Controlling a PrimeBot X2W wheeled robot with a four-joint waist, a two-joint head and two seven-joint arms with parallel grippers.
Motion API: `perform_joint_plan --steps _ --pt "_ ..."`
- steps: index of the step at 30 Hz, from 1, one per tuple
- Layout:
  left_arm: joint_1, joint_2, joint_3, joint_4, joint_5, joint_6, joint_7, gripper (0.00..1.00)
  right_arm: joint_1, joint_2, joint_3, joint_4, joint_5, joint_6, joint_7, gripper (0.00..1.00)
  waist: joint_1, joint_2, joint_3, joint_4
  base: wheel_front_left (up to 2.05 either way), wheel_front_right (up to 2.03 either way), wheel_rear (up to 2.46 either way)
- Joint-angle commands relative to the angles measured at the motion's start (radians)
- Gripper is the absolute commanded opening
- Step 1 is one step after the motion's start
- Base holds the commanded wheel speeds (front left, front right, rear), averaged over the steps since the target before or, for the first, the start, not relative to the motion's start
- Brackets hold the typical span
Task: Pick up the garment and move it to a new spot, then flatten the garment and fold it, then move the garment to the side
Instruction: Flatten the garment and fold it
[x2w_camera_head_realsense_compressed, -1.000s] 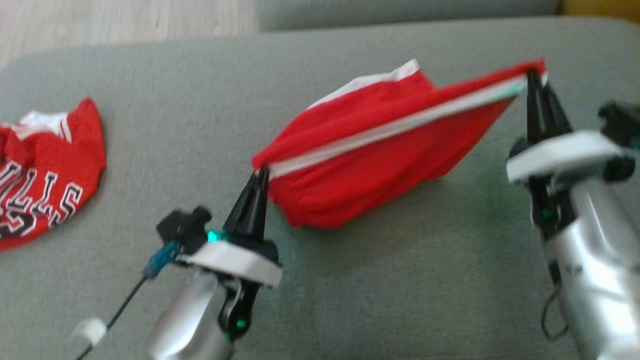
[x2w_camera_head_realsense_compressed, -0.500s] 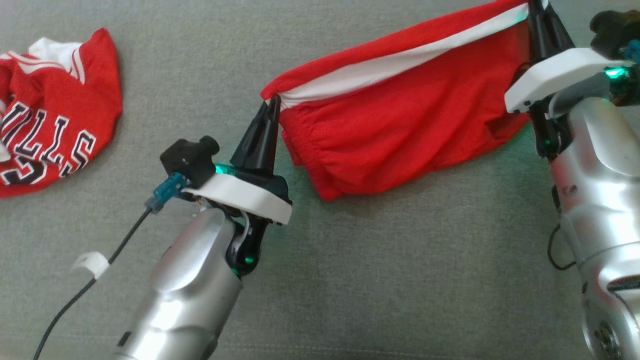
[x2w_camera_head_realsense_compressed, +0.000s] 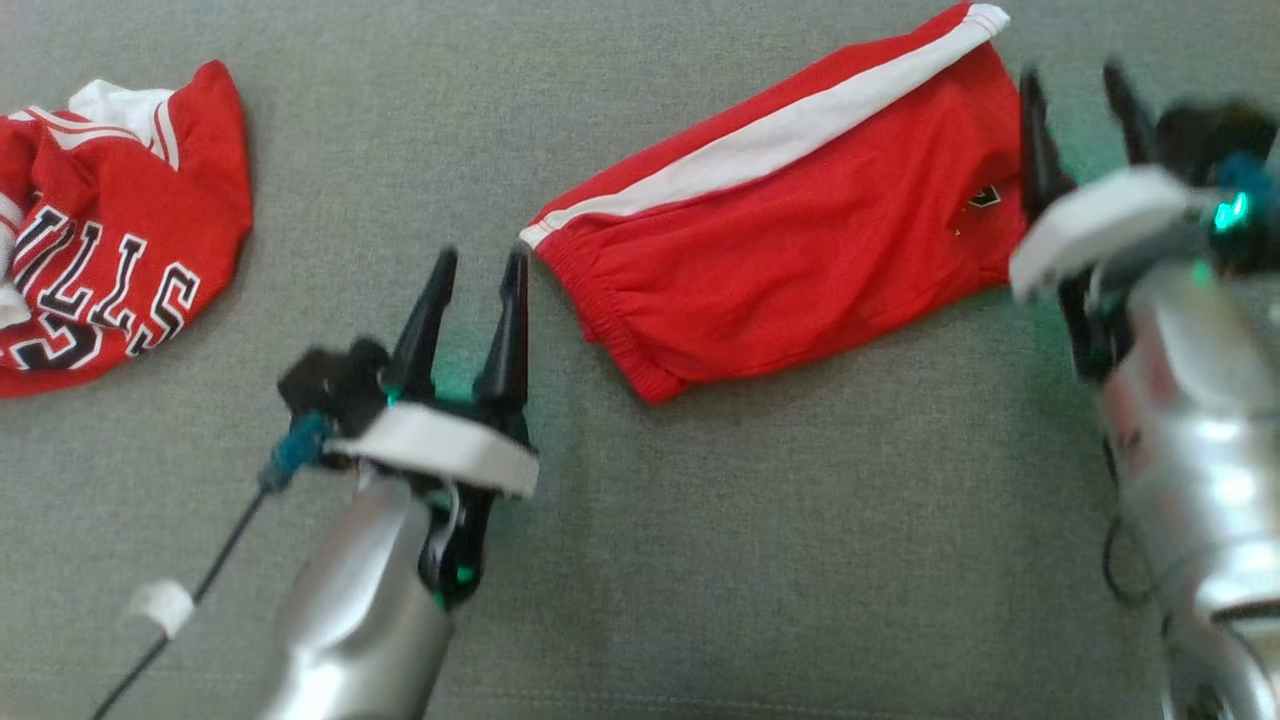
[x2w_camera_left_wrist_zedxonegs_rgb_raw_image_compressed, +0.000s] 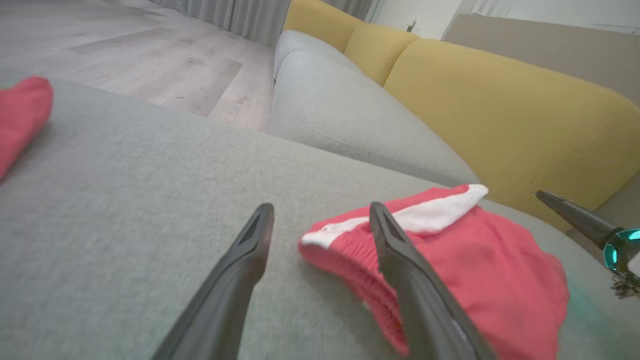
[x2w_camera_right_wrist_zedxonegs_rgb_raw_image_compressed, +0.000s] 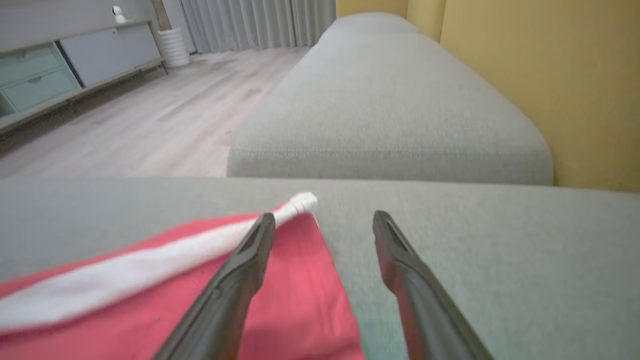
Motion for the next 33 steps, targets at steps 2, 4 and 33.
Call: perform_joint_plan --steps 2,4,33 --pt "0.044 0.014 0.051 -0.053 0.035 0.005 -0.008 1.0 0.056 -0.005 0.015 0.012 -0.036 -0.001 -0.011 1.0 0.0001 0.0 -0.01 0.003 0.0 0.0 0.0" --pt "0.061 0.014 0.056 -0.061 0.044 0.006 -0.008 1.0 0.069 -0.009 0.009 0.03 -0.044 -0.001 -0.011 1.0 0.0001 0.0 -0.013 0.004 0.0 0.0 0.0" --pt "0.149 0.014 0.072 -0.129 0.106 0.007 -0.008 1.0 0.018 0.0 -0.214 0.059 -0.123 -0.001 -0.012 1.0 0.0001 0.0 -0.008 0.082 0.0 0.0 0.0"
